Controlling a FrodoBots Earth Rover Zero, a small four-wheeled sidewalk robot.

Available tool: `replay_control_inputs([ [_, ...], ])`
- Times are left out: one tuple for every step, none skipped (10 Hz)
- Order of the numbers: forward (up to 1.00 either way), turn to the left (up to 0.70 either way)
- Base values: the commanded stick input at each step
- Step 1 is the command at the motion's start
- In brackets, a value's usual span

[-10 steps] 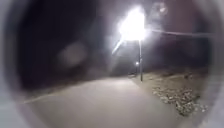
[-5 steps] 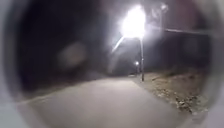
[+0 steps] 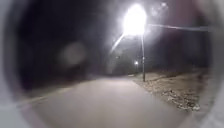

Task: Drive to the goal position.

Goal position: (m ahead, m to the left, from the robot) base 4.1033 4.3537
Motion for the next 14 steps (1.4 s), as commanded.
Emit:
replay_control_inputs([
  [0.85, 0.00],
  [0.85, 0.00],
  [0.85, 0.00],
  [0.85, 0.00],
  [0.85, 0.00],
  [0.85, 0.00],
  [0.85, 0.00],
  [0.85, 0.00],
  [0.85, 0.00],
  [0.85, 0.00],
  [0.85, 0.00],
  [0.85, 0.00],
  [0.85, 0.00],
  [0.85, 0.00],
])
